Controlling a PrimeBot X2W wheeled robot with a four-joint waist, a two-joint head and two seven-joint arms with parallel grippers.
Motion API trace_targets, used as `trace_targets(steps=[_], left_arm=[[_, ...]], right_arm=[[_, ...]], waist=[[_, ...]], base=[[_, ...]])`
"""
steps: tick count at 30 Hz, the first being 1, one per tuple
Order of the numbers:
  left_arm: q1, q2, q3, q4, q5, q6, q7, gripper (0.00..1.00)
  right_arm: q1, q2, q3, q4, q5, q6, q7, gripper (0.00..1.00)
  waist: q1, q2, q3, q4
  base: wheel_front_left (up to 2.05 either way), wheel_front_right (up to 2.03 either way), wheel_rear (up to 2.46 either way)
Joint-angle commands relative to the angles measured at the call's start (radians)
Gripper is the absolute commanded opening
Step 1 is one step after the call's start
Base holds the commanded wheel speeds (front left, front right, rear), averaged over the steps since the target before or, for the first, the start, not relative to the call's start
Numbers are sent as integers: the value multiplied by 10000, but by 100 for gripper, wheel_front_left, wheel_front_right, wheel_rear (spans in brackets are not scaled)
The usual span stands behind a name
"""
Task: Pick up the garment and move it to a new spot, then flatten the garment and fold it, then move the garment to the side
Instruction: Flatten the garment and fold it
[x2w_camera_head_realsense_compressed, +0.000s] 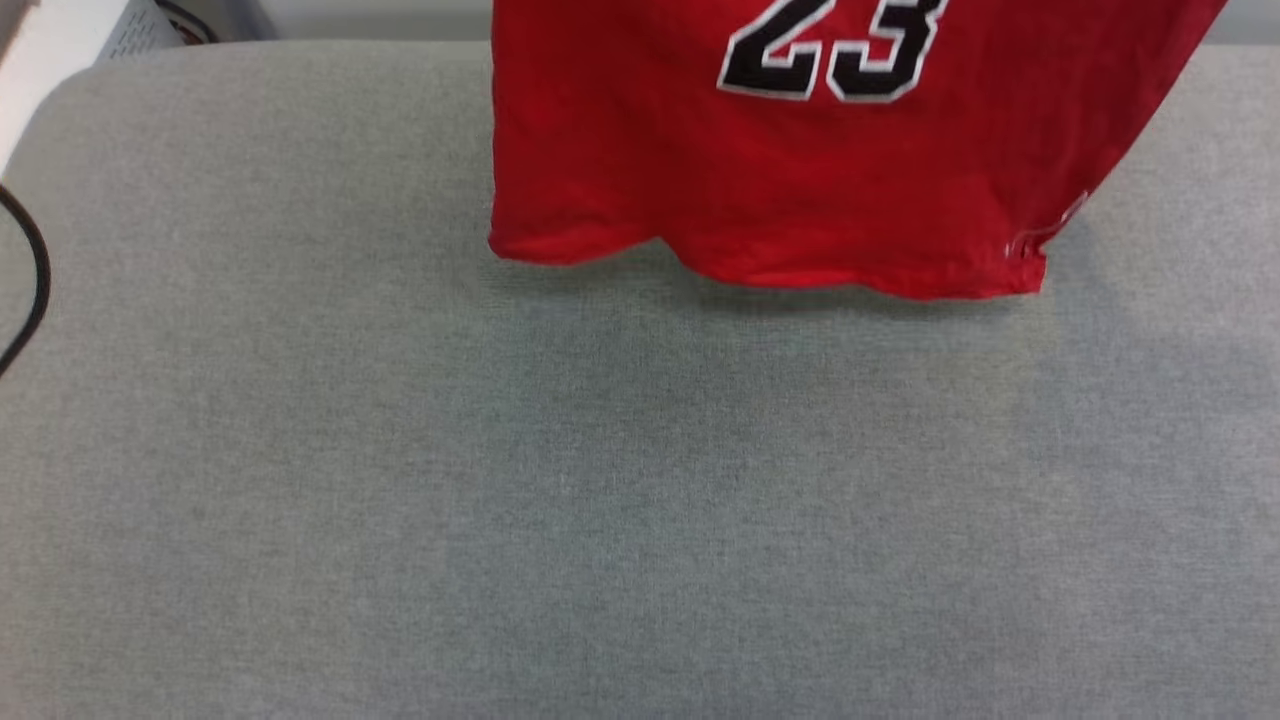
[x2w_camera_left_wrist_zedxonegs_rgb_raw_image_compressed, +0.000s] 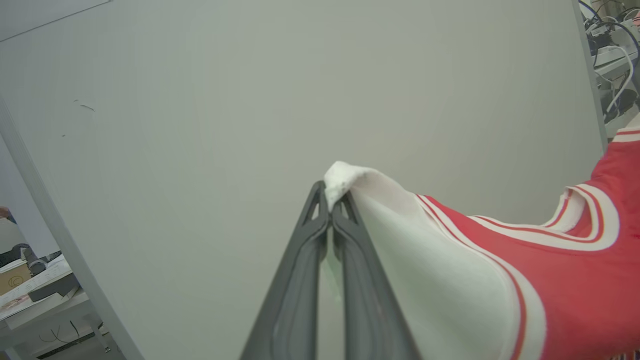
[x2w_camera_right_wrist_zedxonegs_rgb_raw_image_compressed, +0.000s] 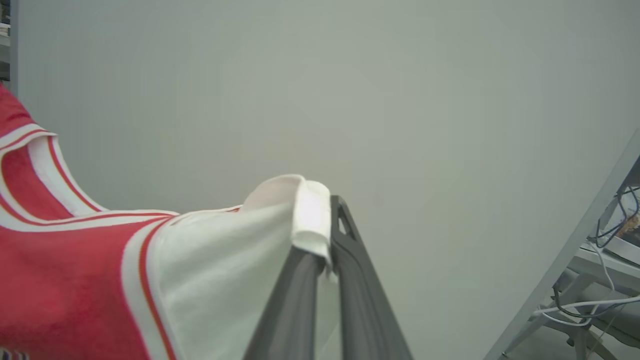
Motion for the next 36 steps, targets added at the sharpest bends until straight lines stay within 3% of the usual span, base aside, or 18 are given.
trace_targets(steps=[1,11,19,27,36], left_arm=[[-470,-113,76,281,212,-85,-66,0],[-2455,-747,558,2131,630,-346,-704,0],[-2795,-1051,924,3309,619,-681,-1055,0],[-1502,-1225,1299,3613,821,-967,-1142,0],[2063,-767,2339,2178,1500,-725,-1146,0]], right_arm=[[-619,141,125,262,-165,-7,-86,0],[-3995,943,546,2591,-1076,-7,-1278,0],[-5203,1584,900,4391,-1409,-7,-2306,0],[-4427,1996,1585,5314,-955,-7,-3150,0],[-1915,2122,2688,4976,162,-7,-3796,0]], waist=[[0,-1,977,-163],[0,-1,2396,-402],[0,-1,2859,-467],[0,-1,2708,-527],[0,-1,1839,-519]], base=[[0,0,0],[0,0,0],[0,0,0],[0,0,0],[0,0,0]])
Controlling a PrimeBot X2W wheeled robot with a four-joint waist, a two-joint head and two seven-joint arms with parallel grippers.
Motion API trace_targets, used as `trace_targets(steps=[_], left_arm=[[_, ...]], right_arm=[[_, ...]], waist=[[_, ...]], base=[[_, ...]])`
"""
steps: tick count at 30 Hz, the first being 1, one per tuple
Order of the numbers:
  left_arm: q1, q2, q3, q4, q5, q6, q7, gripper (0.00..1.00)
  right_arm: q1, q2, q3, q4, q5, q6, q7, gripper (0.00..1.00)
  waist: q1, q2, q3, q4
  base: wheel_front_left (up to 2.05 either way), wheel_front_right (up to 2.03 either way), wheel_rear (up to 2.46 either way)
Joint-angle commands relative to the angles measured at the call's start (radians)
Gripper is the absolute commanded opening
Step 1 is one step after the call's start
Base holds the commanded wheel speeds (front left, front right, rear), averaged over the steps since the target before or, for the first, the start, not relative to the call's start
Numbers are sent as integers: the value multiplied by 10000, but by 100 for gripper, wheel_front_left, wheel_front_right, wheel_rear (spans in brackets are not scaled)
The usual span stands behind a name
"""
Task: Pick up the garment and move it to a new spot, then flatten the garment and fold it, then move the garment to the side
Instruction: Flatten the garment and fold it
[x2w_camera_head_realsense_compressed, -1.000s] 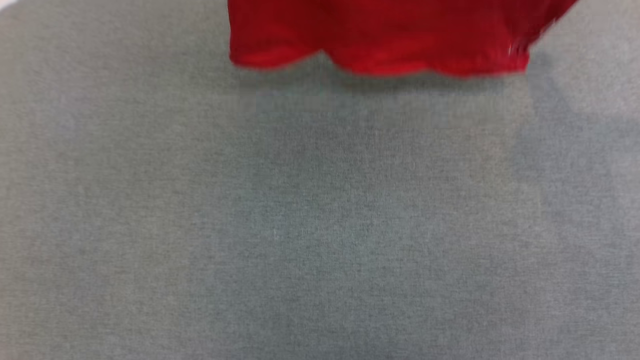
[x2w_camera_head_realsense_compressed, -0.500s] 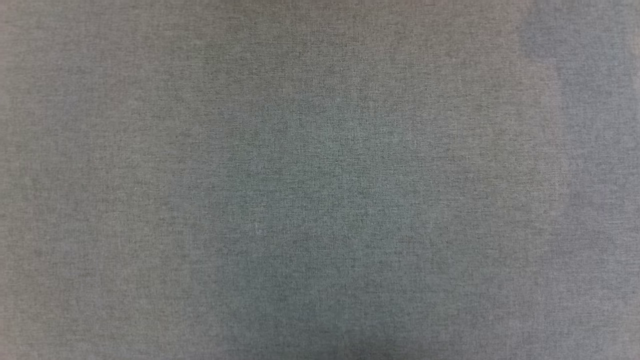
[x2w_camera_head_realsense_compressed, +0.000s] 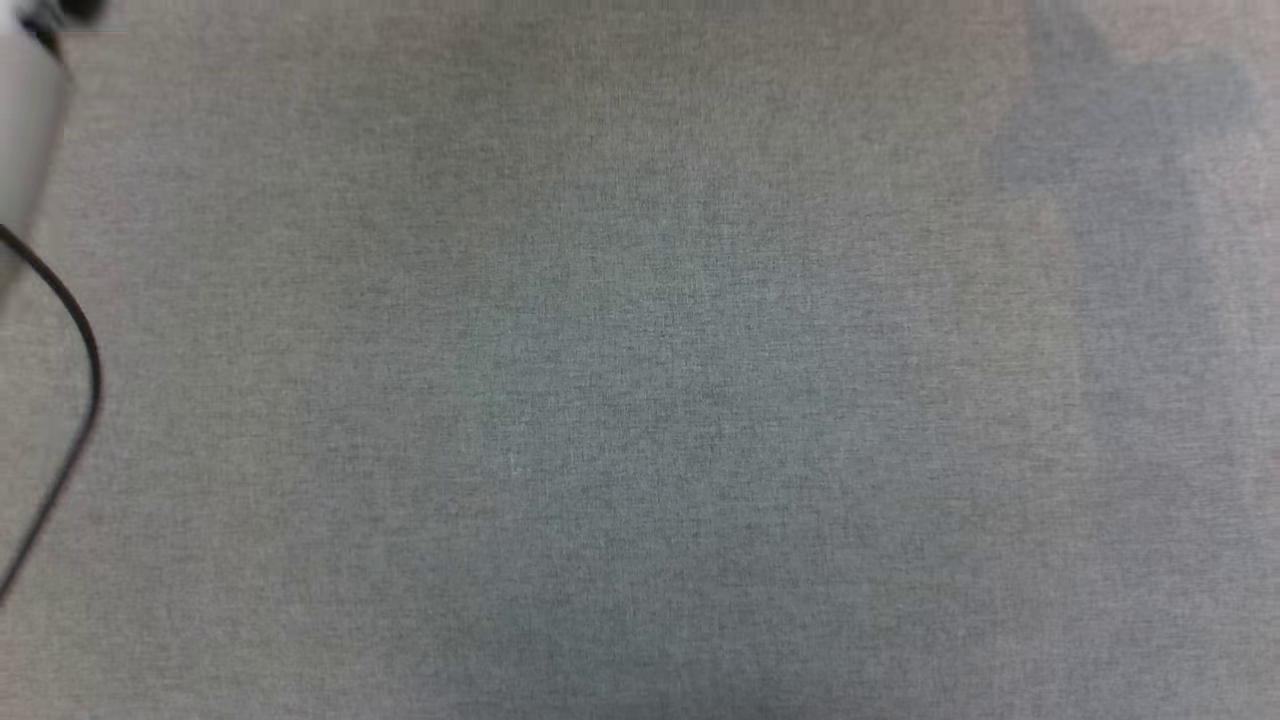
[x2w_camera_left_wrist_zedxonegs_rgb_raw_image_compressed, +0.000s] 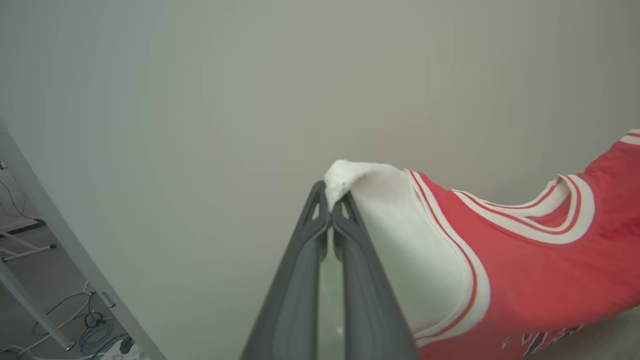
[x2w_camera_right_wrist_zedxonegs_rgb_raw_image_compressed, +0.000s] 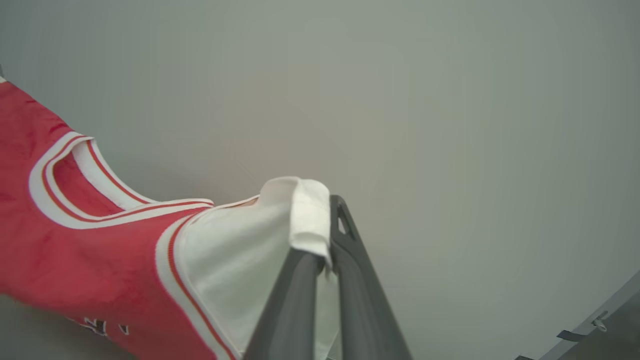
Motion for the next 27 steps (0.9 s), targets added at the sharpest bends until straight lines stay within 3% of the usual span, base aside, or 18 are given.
trace_targets(steps=[1,11,18,27], left_arm=[[641,98,111,-257,134,51,-57,0],[5531,358,915,-2051,208,566,-58,0],[8582,240,1396,-2596,-69,856,-58,0],[11148,139,1942,-2595,-123,1119,-58,0]], right_arm=[[465,-67,169,-130,188,-7,-88,0],[3772,-214,1337,-829,1014,-7,-282,0],[6631,-483,1086,-1382,1592,-7,-372,0],[9344,-633,509,-1877,1627,-7,-400,0]], waist=[[-1,0,-395,52],[-1,0,-1752,153],[-1,0,-2792,194],[-1,0,-3605,65]], base=[[0,0,0],[0,0,0],[0,0,0],[0,0,0]])
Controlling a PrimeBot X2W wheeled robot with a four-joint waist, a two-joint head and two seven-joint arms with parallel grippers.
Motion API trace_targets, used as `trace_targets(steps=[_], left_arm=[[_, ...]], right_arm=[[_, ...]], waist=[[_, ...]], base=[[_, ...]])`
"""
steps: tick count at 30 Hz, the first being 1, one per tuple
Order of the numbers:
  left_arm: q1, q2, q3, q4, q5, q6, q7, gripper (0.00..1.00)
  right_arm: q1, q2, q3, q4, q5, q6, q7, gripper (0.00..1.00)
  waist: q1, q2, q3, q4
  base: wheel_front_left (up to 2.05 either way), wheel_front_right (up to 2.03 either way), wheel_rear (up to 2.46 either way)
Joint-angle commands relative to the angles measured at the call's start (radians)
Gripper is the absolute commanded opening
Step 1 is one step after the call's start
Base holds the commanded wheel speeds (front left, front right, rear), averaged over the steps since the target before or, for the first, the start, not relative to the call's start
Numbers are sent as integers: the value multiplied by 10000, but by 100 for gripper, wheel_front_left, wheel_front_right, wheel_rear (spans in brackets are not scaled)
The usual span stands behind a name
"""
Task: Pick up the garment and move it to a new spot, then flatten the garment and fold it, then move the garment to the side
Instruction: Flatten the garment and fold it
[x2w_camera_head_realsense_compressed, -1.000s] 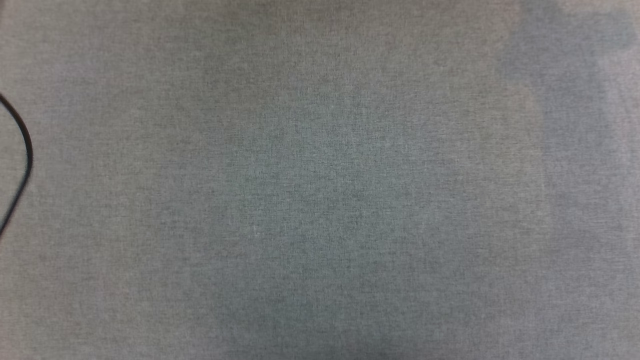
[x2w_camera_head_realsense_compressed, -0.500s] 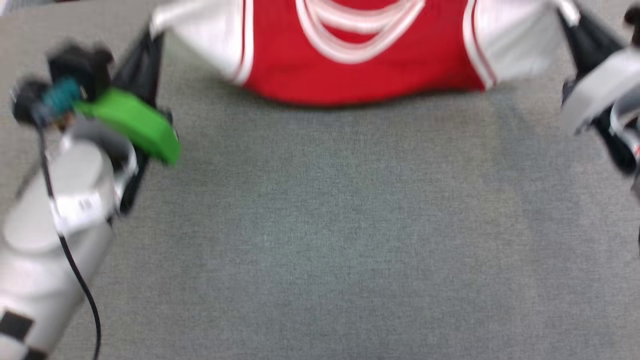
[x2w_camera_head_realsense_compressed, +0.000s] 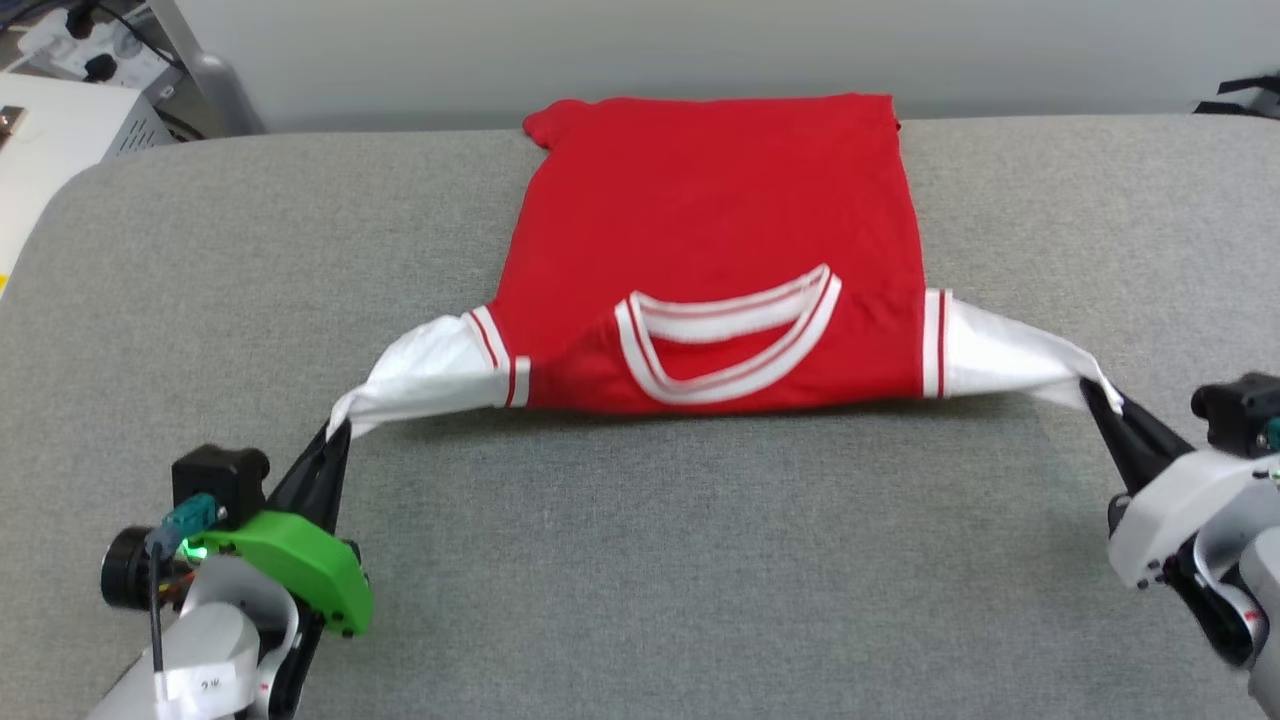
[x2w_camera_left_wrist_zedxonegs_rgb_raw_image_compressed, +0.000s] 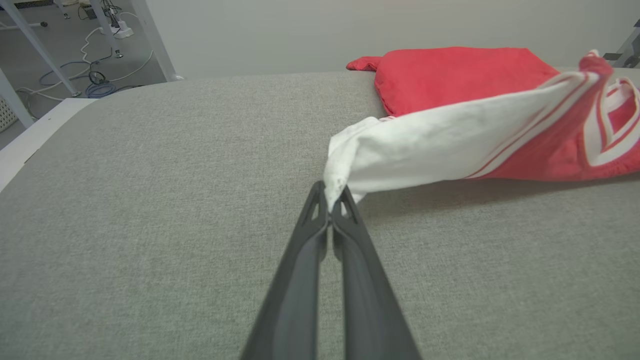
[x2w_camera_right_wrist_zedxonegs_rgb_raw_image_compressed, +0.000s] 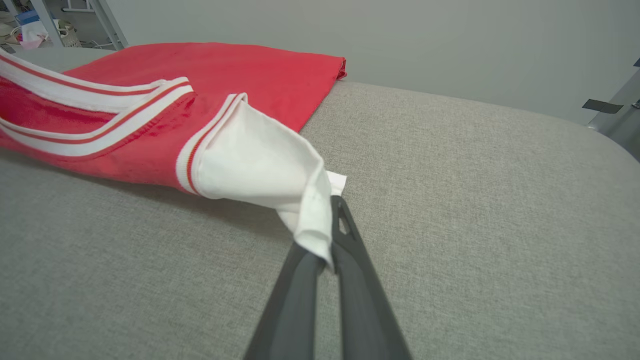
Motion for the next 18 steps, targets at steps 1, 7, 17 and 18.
trace_targets(steps=[1,7,17,18], left_arm=[[406,-40,184,-11,-50,109,-58,0],[1951,-14,464,-89,30,279,-58,0],[3743,-347,746,-224,192,449,-59,0],[3847,-379,802,-225,212,468,-59,0]], right_arm=[[430,-29,-182,-62,15,-7,-79,0],[1969,-33,-965,-266,-166,-7,-84,0],[4519,-2,-2307,-943,-801,-7,117,0],[4803,35,-2487,-1042,-865,-7,176,0]], waist=[[1,0,-444,-63],[1,0,-896,-90],[1,0,-1393,148],[1,0,-1414,182]], base=[[0,0,0],[0,0,0],[0,0,0],[0,0,0]])
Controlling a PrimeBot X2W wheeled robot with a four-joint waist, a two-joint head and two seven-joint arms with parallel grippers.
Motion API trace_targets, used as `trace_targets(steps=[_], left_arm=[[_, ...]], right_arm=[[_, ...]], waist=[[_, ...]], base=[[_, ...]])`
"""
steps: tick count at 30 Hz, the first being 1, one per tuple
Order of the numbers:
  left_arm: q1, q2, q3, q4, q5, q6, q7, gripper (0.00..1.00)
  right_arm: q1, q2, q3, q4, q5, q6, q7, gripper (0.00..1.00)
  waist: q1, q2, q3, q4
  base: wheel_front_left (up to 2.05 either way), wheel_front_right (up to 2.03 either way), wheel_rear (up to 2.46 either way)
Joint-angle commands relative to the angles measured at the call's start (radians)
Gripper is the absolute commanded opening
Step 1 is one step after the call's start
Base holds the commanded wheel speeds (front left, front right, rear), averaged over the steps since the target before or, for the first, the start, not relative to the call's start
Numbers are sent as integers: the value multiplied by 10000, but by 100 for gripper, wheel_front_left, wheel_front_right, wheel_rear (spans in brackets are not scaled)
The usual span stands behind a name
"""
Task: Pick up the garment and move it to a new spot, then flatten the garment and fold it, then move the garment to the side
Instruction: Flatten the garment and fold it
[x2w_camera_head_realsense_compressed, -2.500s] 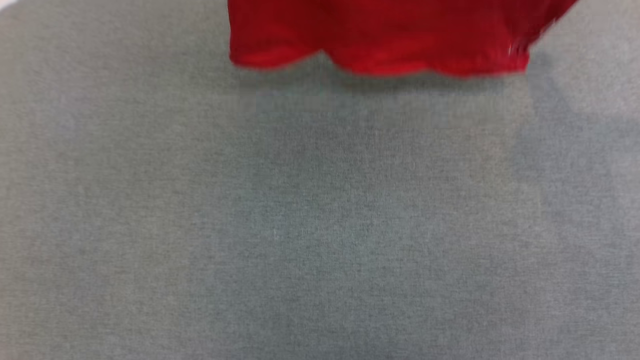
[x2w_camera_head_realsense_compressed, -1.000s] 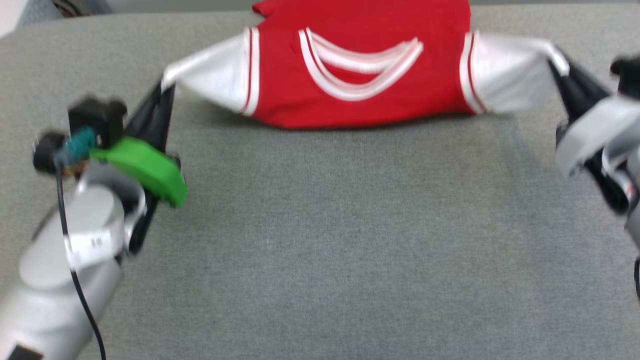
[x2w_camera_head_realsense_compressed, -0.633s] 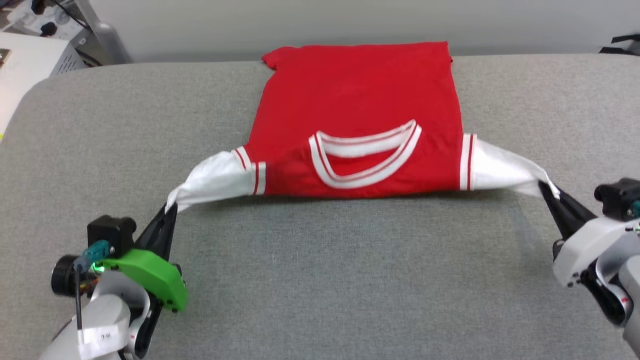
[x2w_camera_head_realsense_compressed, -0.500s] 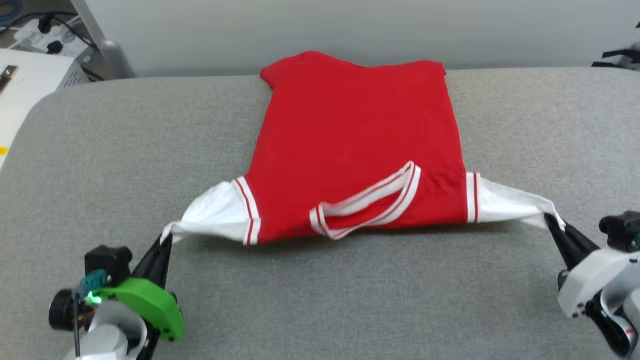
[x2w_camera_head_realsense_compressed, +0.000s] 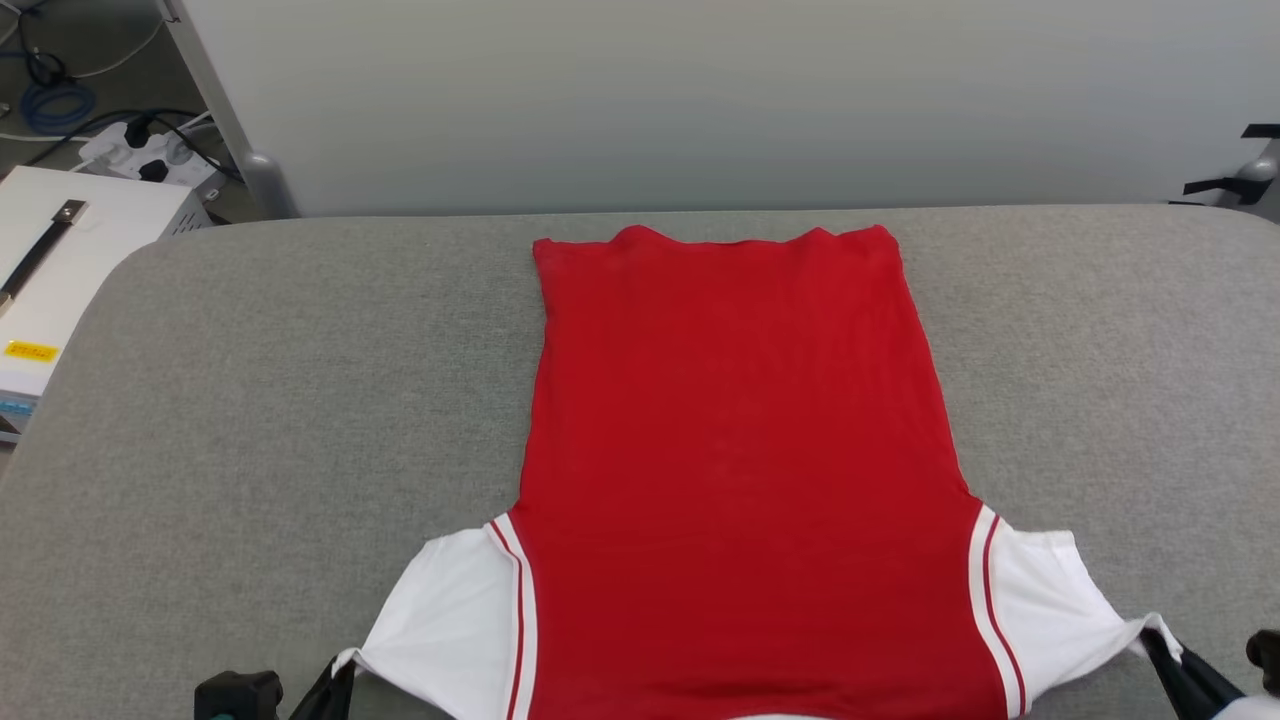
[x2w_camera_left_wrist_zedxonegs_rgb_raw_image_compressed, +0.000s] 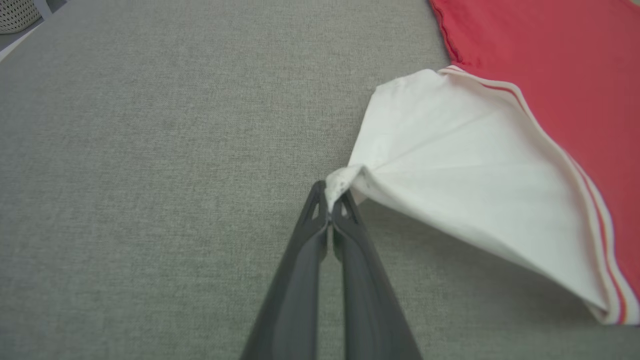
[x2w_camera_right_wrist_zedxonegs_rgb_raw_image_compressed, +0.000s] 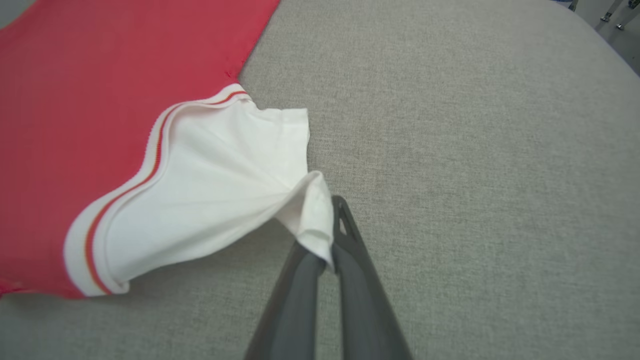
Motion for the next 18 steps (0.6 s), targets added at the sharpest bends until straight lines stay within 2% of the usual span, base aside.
trace_targets(steps=[1,10,11,12,13,14,18], left_arm=[[227,18,143,42,81,101,-59,0],[294,-291,102,183,395,-125,-59,0],[252,-312,95,195,441,-156,-59,0],[192,-333,96,207,495,-184,-59,0],[141,-351,105,202,531,-210,-59,0],[83,-376,121,183,581,-238,-59,0],[-130,-455,145,105,780,-332,-59,0]], right_arm=[[415,4,-285,-104,-143,-19,89,0],[1713,606,-1475,-680,-1035,-19,769,0],[1724,692,-1595,-753,-1094,-19,819,16],[1711,777,-1747,-855,-1180,-19,871,42],[1691,831,-1854,-938,-1243,-19,929,87],[1657,894,-2013,-1045,-1322,-19,989,100],[1502,954,-2619,-1582,-1556,-19,1207,100]], waist=[[1,0,-85,123],[1,0,-112,339],[1,0,-102,344],[1,0,-85,341],[1,0,-71,336],[1,0,-51,332],[1,0,128,349]], base=[[0,0,0],[0,0,0],[0,0,0],[0,0,0],[0,0,0],[0,0,0],[0,0,0]])
